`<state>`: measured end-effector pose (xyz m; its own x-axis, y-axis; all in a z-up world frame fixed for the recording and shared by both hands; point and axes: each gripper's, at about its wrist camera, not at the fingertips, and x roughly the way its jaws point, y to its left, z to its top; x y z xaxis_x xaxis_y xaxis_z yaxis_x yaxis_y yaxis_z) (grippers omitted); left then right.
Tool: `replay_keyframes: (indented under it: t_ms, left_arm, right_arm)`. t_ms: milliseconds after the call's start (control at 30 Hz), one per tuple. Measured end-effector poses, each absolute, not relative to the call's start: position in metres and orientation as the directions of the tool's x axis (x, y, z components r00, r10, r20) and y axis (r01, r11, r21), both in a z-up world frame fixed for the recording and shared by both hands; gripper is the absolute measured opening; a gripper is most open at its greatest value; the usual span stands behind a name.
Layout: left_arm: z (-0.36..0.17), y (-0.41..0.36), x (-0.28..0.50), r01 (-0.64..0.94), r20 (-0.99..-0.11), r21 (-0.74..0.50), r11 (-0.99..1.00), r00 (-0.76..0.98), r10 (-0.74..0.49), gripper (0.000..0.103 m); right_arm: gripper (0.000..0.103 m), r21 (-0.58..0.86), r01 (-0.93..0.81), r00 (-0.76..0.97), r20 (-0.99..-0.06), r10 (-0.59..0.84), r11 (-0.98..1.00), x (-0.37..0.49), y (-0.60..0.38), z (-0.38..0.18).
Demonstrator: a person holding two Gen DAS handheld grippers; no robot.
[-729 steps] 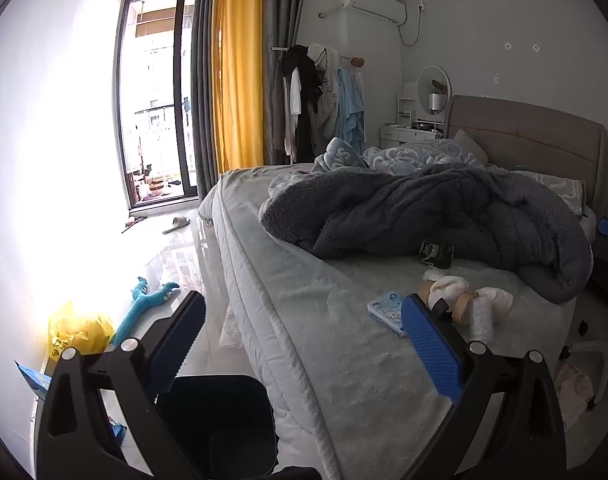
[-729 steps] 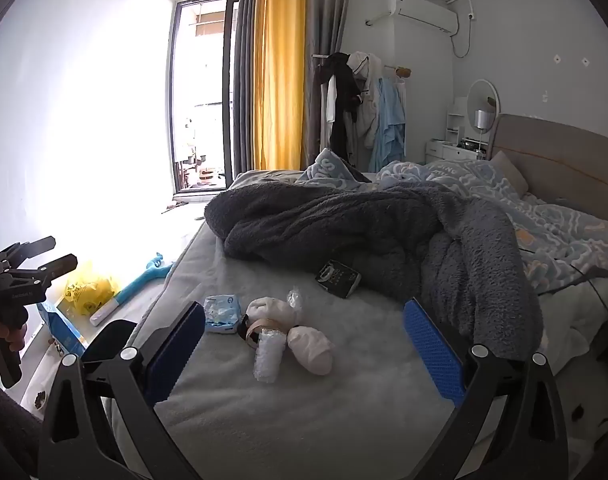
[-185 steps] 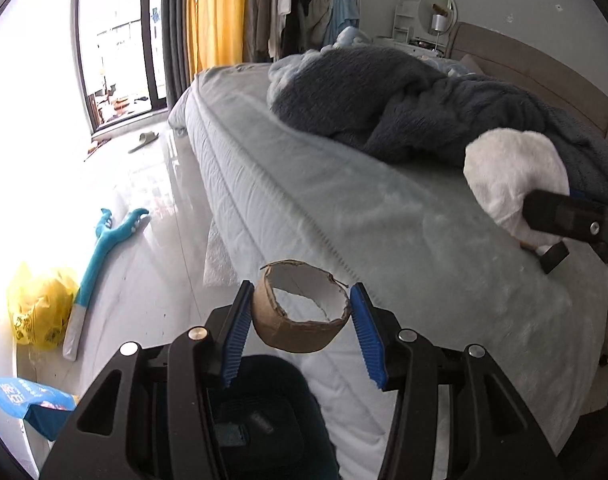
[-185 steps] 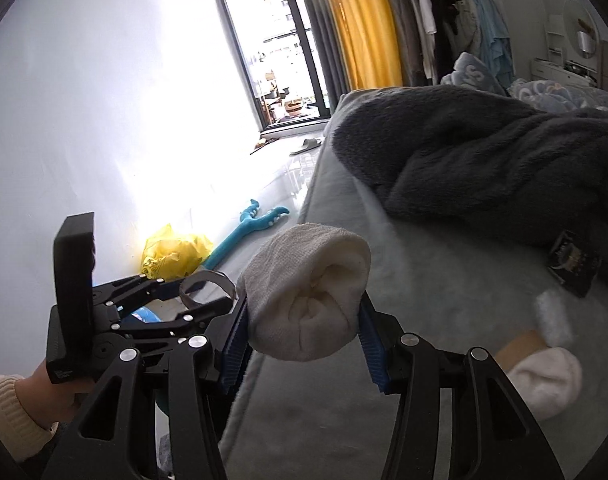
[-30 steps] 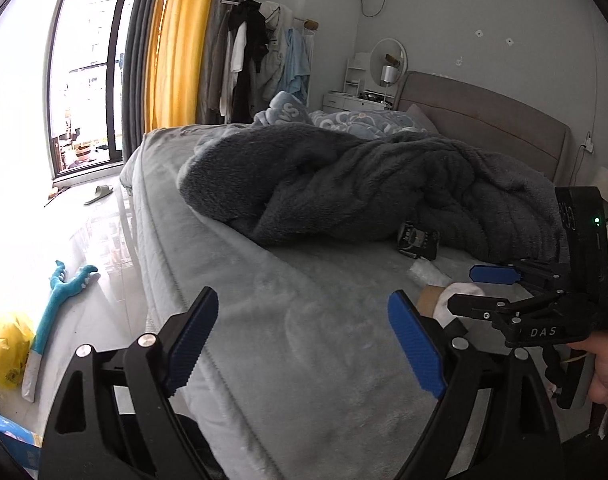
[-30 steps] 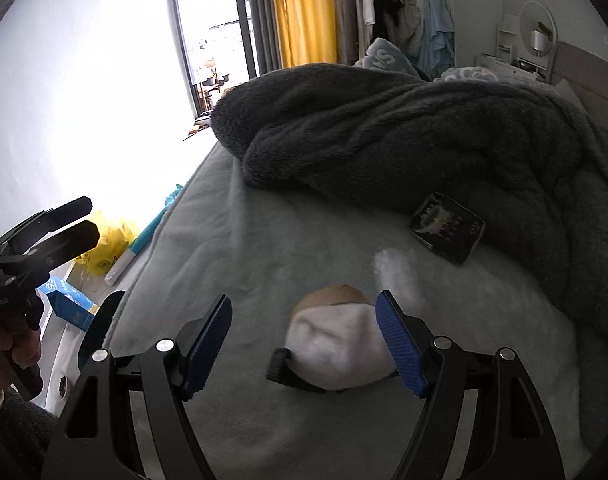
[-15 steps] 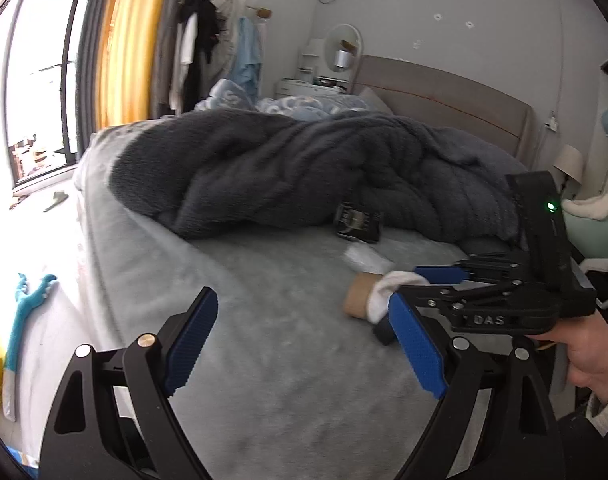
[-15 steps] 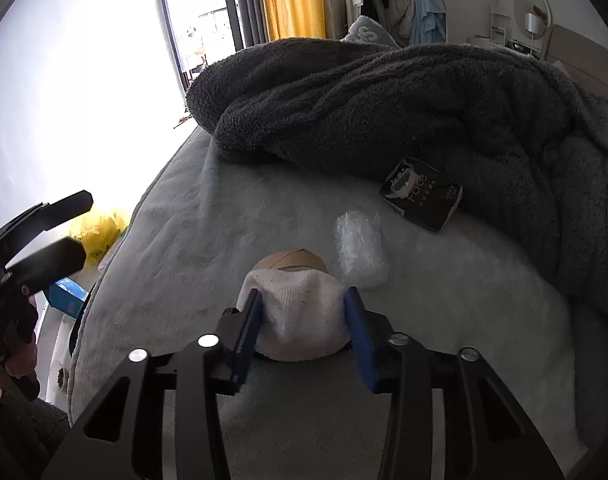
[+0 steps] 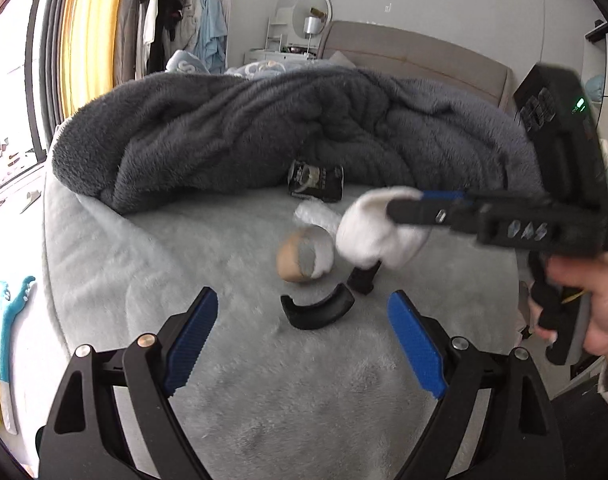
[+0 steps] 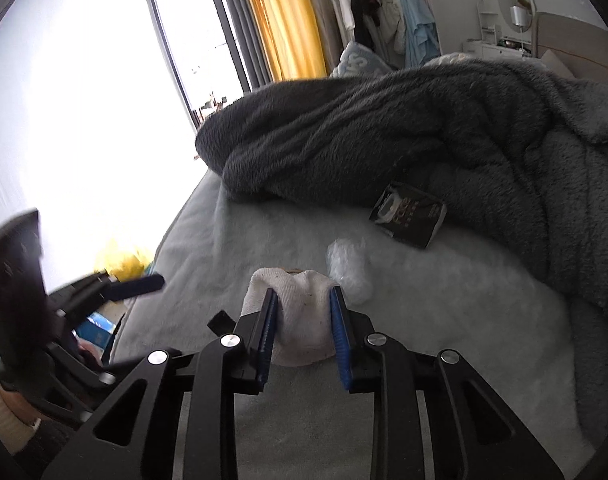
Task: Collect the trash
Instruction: 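Lower the left gripper onto the black curved plastic piece and close it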
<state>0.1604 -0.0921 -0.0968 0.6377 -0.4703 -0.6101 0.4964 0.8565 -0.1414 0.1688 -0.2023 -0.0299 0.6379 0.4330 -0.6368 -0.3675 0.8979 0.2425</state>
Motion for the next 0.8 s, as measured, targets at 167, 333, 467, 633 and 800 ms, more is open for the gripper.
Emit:
replay_keyframes:
  t_ms: [167,333,467,633,800]
  left_arm:
    - [-0.105,-0.101,0.164,0.479,-0.625,-0.152,0.864,0.63,-0.46,0.088]
    - [-0.118,-0.113,0.169,0.432,-0.659,-0.17,0.886,0.618,-0.428,0.086]
    - [-0.127,-0.123,0.172,0.405,-0.674,-0.168,0.899,0.618,-0.405,0.08]
    - [-0.136,-0.126,0.178,0.338,-0.69,-0.151,0.929,0.638,-0.344,0.074]
    - [-0.141,-0.126,0.183,0.293,-0.697,-0.16,0.943,0.643,-0.318,0.071]
  right_arm:
    - [0.027,0.255,-0.35,0.671,-0.603,0.432,0.901,0.164,-0.218,-0.021]
    - [0.027,0.263,-0.337,0.675,-0.602,0.427,0.904,0.163,-0.227,-0.021]
    - [0.027,0.263,-0.328,0.676,-0.606,0.42,0.907,0.162,-0.233,-0.022]
    - [0.027,0.264,-0.324,0.67,-0.613,0.418,0.908,0.162,-0.238,-0.026]
    - [0.027,0.252,-0.332,0.663,-0.623,0.415,0.909,0.16,-0.237,-0.03]
